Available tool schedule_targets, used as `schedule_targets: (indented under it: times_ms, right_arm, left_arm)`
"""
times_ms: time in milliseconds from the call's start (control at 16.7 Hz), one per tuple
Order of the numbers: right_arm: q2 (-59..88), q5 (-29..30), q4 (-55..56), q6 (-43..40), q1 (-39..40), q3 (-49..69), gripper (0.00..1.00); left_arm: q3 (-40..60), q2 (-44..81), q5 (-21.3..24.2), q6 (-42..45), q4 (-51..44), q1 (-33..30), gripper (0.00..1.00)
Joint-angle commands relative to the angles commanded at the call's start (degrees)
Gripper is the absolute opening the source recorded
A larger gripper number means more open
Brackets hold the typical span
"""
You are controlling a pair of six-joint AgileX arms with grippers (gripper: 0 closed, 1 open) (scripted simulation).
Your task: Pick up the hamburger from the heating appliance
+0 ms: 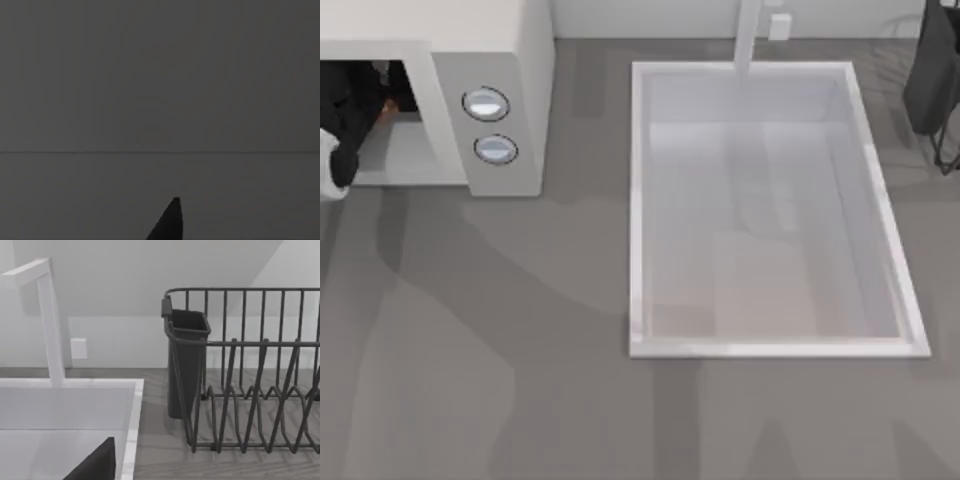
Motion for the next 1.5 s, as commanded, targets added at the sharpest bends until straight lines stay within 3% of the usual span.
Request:
schedule_targets:
  times_ms: [840,1140,1260,1500]
  right_arm:
    - [0.0,0.0,0.0,0.0,0.0,0.0,1.00]
    - [0.0,0.0,0.0,0.0,0.0,0.0,1.00]
    - [0.0,0.0,0.0,0.0,0.0,0.0,1.00]
    - [0.0,0.0,0.0,0.0,0.0,0.0,1.00]
  left_arm:
    - [-37.5,-49.9,-21.7,-7.2,-16.0,-21.7,0.00]
    - [-39.8,-52.3,-23.1,-7.6,-17.0,-23.1,0.00]
    - [-41.2,-50.7,-24.3,-6.9,-16.8,-20.8,0.00]
    - [-42.4,-44.7,-24.1,-7.1,-10.1,-21.4,0.00]
